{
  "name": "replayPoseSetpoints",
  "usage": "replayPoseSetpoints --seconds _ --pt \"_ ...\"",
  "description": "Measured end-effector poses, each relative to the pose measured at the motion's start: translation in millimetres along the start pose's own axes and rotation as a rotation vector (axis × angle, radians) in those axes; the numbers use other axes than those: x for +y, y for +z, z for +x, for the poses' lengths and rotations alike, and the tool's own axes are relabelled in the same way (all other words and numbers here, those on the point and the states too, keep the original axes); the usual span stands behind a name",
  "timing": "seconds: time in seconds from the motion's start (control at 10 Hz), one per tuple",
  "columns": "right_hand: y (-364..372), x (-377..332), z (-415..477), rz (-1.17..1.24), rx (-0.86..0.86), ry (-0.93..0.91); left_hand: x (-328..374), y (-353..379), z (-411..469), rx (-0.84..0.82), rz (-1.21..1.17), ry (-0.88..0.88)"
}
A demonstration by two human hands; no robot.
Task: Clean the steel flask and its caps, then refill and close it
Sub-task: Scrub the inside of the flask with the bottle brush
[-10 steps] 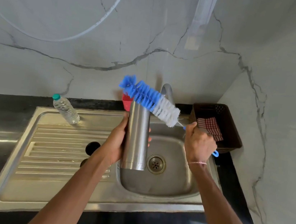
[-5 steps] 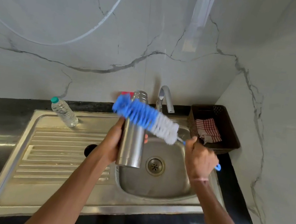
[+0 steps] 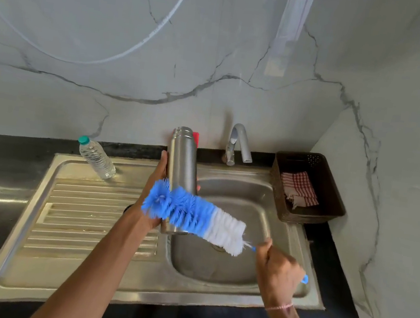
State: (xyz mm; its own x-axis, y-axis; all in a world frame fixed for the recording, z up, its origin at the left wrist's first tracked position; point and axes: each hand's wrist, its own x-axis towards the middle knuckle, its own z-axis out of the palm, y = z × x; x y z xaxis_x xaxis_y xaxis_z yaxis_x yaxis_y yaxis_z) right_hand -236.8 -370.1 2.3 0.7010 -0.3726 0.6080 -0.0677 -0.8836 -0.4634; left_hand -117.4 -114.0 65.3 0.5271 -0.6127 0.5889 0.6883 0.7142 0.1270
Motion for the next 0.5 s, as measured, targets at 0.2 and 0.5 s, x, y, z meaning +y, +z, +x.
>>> replayPoseSetpoints --seconds 0.2,0.5 --pt "37 -4 80 -0.111 0.101 0.06 -18 -9 26 1.247 0.784 -0.182" --pt "29 -13 37 -0.045 -0.004 0.018 -5 -8 18 1.351 0.798 -0.109"
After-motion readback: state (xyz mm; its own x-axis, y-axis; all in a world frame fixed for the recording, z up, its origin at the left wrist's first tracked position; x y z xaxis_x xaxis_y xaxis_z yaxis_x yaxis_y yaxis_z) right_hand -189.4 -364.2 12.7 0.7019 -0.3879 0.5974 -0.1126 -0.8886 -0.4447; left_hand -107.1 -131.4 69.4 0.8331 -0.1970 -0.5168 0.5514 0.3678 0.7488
